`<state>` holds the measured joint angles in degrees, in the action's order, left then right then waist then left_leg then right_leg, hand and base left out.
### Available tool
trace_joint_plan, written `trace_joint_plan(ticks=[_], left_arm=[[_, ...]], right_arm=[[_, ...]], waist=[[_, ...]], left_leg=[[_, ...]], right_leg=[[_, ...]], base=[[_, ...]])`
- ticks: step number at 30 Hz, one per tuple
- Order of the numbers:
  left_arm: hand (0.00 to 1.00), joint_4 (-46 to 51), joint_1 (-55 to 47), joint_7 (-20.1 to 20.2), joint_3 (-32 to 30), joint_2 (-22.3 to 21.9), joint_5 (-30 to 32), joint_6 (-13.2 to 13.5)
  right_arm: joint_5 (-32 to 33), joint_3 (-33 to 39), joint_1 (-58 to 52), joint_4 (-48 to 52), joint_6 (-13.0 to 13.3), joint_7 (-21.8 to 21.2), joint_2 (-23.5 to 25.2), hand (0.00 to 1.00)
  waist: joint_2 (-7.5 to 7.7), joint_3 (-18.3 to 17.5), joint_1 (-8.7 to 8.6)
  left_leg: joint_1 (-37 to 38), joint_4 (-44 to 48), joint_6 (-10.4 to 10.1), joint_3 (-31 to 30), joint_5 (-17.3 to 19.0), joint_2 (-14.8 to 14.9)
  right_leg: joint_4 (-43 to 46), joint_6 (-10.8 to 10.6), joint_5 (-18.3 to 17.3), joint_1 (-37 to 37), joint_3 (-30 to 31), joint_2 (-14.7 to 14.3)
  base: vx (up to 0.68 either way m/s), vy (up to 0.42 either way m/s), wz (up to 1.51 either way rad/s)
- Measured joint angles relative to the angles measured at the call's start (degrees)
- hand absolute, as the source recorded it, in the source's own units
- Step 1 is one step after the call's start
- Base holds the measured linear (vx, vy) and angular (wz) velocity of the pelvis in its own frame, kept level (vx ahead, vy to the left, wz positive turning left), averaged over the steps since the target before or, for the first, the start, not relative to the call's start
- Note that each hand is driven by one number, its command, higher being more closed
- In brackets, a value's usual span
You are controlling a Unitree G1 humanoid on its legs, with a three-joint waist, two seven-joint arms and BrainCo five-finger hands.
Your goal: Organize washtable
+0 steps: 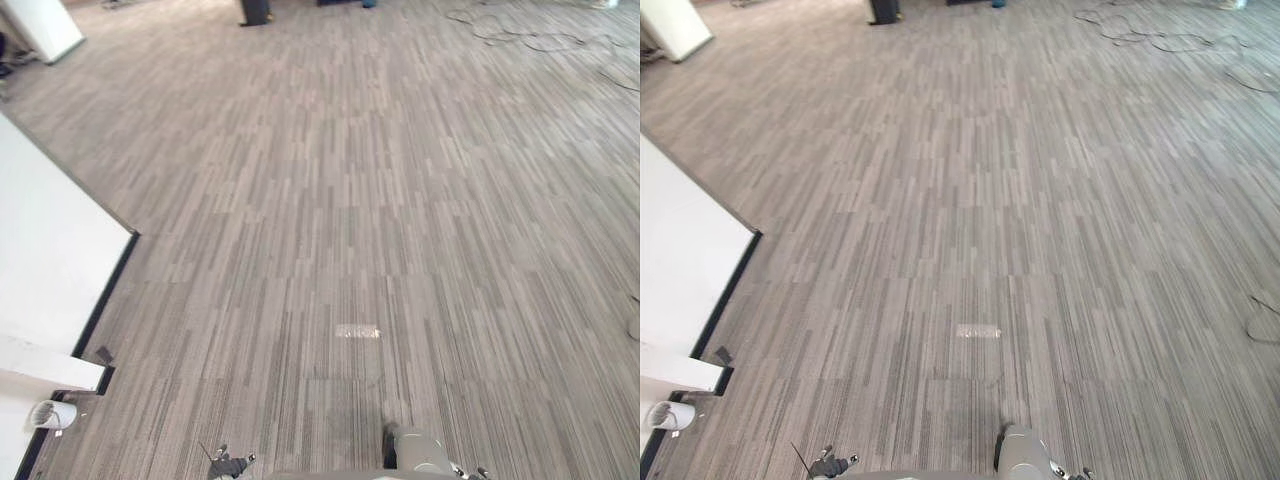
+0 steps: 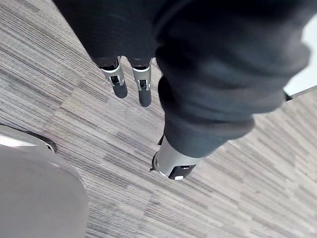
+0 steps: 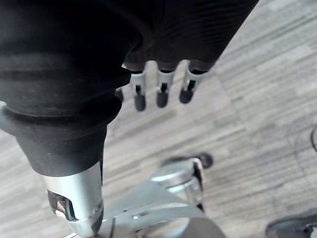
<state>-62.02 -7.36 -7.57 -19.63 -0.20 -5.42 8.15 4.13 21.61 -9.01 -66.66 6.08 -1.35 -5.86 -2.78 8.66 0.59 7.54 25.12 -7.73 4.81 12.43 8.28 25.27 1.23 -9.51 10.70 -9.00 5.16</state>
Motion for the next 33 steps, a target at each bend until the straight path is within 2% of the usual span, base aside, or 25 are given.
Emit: trace_joint_plan(ticks=[2,4,6,9,10,12,13,14,16,17,18,20,21,22,24,26,27,28,29,31,32,33], left_arm=[[0.00,1.4,0.1,-0.1,0.5,0.0,-0.3,0.2],[0.00,1.9,0.1,-0.1,1.4,0.1,-0.8,1.2],[0.00,1.9,0.2,-0.2,1.8,0.5,-1.2,1.2],[0.00,1.4,-0.5,-0.2,1.8,0.7,-1.2,1.1],[0.00,0.5,-1.7,-0.2,1.6,0.7,-1.2,1.1],[0.00,0.4,-2.9,-0.2,1.3,0.6,-1.3,1.0],[0.00,-0.6,-3.1,-0.3,0.6,0.6,-1.3,0.9],[0.00,-0.6,-3.1,-0.2,-0.1,0.8,-1.3,1.0],[0.00,-1.0,-2.3,-0.3,-0.7,2.0,-1.3,1.1],[0.00,-1.0,-2.0,-0.2,-0.7,2.4,-1.3,1.1],[0.00,-1.1,-1.3,-0.2,-0.7,2.6,-1.3,1.1],[0.00,-1.0,-0.6,-0.2,-0.7,2.6,-1.3,1.2],[0.00,-1.0,-0.6,-0.2,-0.7,2.8,-1.3,1.1],[0.00,-1.0,-0.6,-0.2,-0.7,2.8,-1.4,1.1],[0.00,-0.3,-0.9,-0.2,-0.6,2.8,-1.9,1.1],[0.00,0.6,-1.3,-0.2,-0.3,3.2,-2.5,1.1],[0.00,0.9,-1.4,-0.1,0.1,3.2,-2.8,1.1],[0.00,1.0,-1.3,-0.1,0.1,3.5,-2.9,1.1],[0.00,1.1,-1.2,-0.1,0.3,3.6,-2.9,1.1],[0.00,1.2,-1.2,-0.1,1.3,3.6,-2.8,1.0],[0.00,0.9,-1.2,0.0,1.4,3.8,-2.8,1.0],[0.00,-0.3,-1.1,0.0,1.3,3.4,-2.3,0.9]], right_arm=[[0.0,-0.8,0.3,0.2,0.3,0.0,-0.4,0.00],[0.1,-0.8,1.3,0.1,0.2,0.2,-1.0,0.00],[0.5,-0.8,1.9,-0.1,0.2,0.4,-1.2,0.00],[1.0,-0.8,2.5,-0.2,0.3,1.1,-1.3,0.00],[1.0,-0.8,2.5,-0.2,0.3,1.5,-1.3,0.00],[1.0,-0.6,2.4,-0.4,0.3,1.6,-1.3,0.00],[1.0,0.7,2.5,-0.6,0.3,1.7,-1.0,0.00],[1.0,1.1,2.9,-1.0,0.3,1.8,-0.5,0.00],[1.0,2.0,3.9,-2.2,0.1,2.1,1.3,0.00],[1.0,2.8,3.9,-2.3,0.1,2.2,1.6,0.00],[1.0,4.2,3.8,-2.3,0.0,2.2,1.8,0.00],[1.0,5.0,3.9,-2.3,-0.3,2.2,2.1,0.00],[0.9,5.1,4.0,-2.2,-0.3,1.8,2.4,0.00],[0.9,5.1,4.0,-2.2,-0.3,1.5,2.4,0.00],[0.9,4.7,4.0,-1.9,-0.2,1.0,2.4,0.00],[0.9,3.1,4.2,-1.5,0.0,1.1,2.7,0.00],[0.9,2.6,4.2,-1.3,0.1,1.0,3.1,0.00],[0.9,2.3,4.4,-1.1,0.1,1.1,3.2,0.00],[0.9,2.0,4.5,-1.1,0.1,1.1,3.2,0.00],[1.0,1.1,4.9,-0.9,0.3,1.1,3.4,0.00],[1.0,0.8,5.1,-0.9,0.4,1.0,3.3,0.00],[1.2,0.9,5.4,-0.8,0.5,1.1,3.1,0.00]], waist=[[0.35,0.0,0.01],[0.46,0.0,0.16],[0.38,0.1,0.30],[-0.16,0.4,0.75],[-0.46,0.6,1.29],[-0.34,0.5,2.49],[0.03,0.5,3.45],[0.08,0.4,3.60],[3.48,0.1,3.28],[4.01,0.0,3.26],[4.13,0.0,3.14],[3.85,0.0,3.28],[3.82,0.0,3.27],[3.78,0.1,3.27],[3.93,-0.1,3.38],[4.31,-0.5,3.45],[4.94,-0.8,3.42],[5.03,-0.9,3.37],[5.05,-1.0,3.37],[4.97,-0.9,3.41],[5.29,-1.1,3.49],[4.02,-1.0,3.40]], left_leg=[[-3.4,-2.6,0.0,0.0,0.0,0.8],[-7.4,-9.8,-0.2,-0.4,-0.2,0.5],[-11.9,-16.2,-3.0,-4.5,-1.9,-1.0],[-16.1,-16.8,-4.3,-7.5,-3.0,-1.5],[-17.0,-16.7,-4.1,-8.2,-3.6,-0.8],[-16.8,-15.5,-3.8,-7.2,-6.2,-0.2],[-16.4,-14.0,-0.5,-5.0,-9.9,-0.3],[-16.4,-13.5,0.7,-3.5,-9.8,-0.7],[-16.8,-11.9,3.8,1.4,-8.1,-2.8],[-17.0,-11.9,4.2,2.1,-7.8,-3.6],[-17.0,-12.3,5.3,3.5,-7.2,-4.7],[-16.1,-13.1,6.7,5.3,-6.3,-5.7],[-14.5,-14.0,7.3,6.4,-5.9,-6.1],[-13.5,-14.6,7.4,6.6,-5.8,-6.4],[-10.1,-16.6,7.6,7.9,-5.7,-6.5],[-9.7,-17.3,7.8,8.9,-5.7,-6.5],[-9.7,-17.3,8.2,9.5,-5.5,-6.4],[-9.6,-17.3,8.9,9.6,-5.1,-5.9],[-9.6,-17.3,8.9,9.5,-5.1,-5.7],[-9.5,-17.7,8.9,10.1,-5.1,-5.4],[-9.0,-18.8,8.9,10.5,-5.1,-5.9],[-6.8,-21.7,8.8,11.4,-5.1,-6.4]], right_leg=[[-2.6,0.0,-0.2,-2.6,-2.7,0.7],[-4.9,-0.2,-0.2,-3.9,-4.8,1.3],[-7.6,-1.2,-0.5,-6.3,-7.4,1.6],[-11.4,-3.6,-0.3,-10.1,-7.5,0.4],[-13.0,-5.0,-0.4,-12.2,-6.0,-0.5],[-14.0,-5.9,-0.5,-12.9,-3.2,-0.9],[-15.6,-7.1,-0.3,-13.4,0.7,-0.9],[-16.1,-7.5,-0.1,-13.4,2.4,-0.4],[-18.9,-9.2,2.5,-12.2,6.3,2.5],[-19.7,-9.7,3.4,-12.0,7.1,3.3],[-20.3,-10.9,4.8,-11.3,9.1,4.6],[-18.9,-11.2,6.5,-10.0,11.1,5.3],[-15.5,-11.2,6.6,-8.6,11.3,5.7],[-13.7,-11.1,6.8,-8.3,11.2,5.8],[-10.1,-8.7,8.9,-7.7,10.6,5.5],[-9.8,-8.6,9.9,-7.4,10.2,5.4],[-9.8,-8.8,9.8,-7.3,9.4,5.4],[-9.9,-9.9,8.4,-7.1,8.2,4.4],[-10.5,-9.8,7.7,-7.2,7.8,3.4],[-16.6,-8.8,6.6,-7.0,5.9,-0.3],[-17.7,-7.9,7.0,-6.6,4.1,-0.7],[-16.5,-8.2,5.8,-6.5,5.2,-0.6]], base=[[0.14,-0.197,0.70],[0.12,-0.155,0.73],[0.11,-0.048,0.63],[0.13,0.069,0.00],[0.25,0.246,-0.54],[0.21,0.254,-0.89],[0.21,0.267,-1.07],[0.33,0.388,-1.20],[0.31,0.325,-0.81],[0.27,0.298,-0.55],[0.19,0.262,-0.36],[0.22,0.314,-0.46],[0.13,0.186,-0.42],[0.18,0.246,-0.23],[0.14,0.196,-0.15],[0.11,0.133,-0.18],[0.12,0.080,-0.15],[0.07,0.032,-0.10],[0.05,-0.029,-0.15],[0.03,-0.077,-0.31],[0.04,-0.109,-0.60],[0.03,-0.085,-0.54]])
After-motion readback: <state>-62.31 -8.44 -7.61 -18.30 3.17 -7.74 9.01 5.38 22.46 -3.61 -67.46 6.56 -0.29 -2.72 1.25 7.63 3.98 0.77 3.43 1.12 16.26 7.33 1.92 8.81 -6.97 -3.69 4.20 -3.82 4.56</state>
